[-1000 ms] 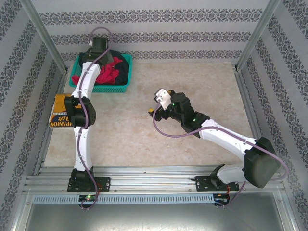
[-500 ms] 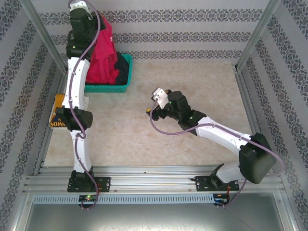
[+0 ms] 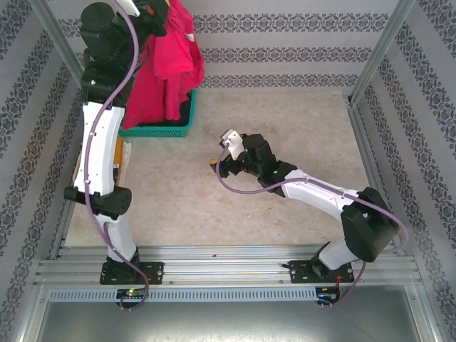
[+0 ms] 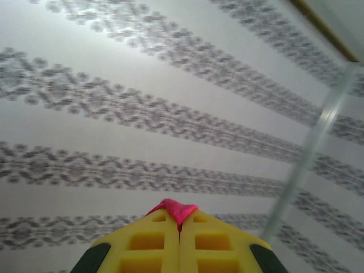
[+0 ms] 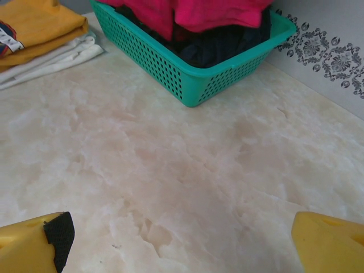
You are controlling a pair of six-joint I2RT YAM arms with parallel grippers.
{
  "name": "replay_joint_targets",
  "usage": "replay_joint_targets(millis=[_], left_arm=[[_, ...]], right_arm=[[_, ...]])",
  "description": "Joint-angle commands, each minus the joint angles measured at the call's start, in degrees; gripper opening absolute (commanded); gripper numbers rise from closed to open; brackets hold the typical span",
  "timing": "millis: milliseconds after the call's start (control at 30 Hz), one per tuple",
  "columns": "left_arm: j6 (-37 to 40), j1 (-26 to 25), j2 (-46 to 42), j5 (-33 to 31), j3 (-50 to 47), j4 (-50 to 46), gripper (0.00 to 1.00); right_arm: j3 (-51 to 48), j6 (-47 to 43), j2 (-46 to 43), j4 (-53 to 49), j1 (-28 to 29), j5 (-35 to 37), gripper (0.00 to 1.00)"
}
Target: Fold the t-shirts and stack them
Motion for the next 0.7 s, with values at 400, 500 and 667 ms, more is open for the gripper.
replay_joint_targets(millis=[400,500,667], left_arm=[[-11.9,-4.1,-15.7,5.9,-46.3,25.2,0.0],[-16.2,-4.4,-16.1,6.2,-52.5,26.4,0.0],[-21.9,-4.7,-16.6,6.4,-59.4,29.1,0.0]], right_arm=[[-9.4,17.9,-8.2,16.9,-6.5,-3.8,0.98],[-11.3,23.2,-9.6,19.7,-8.7,-6.2,0.98],[-9.8,33.0,-8.6,21.9,-9.1,-11.3,0.98]])
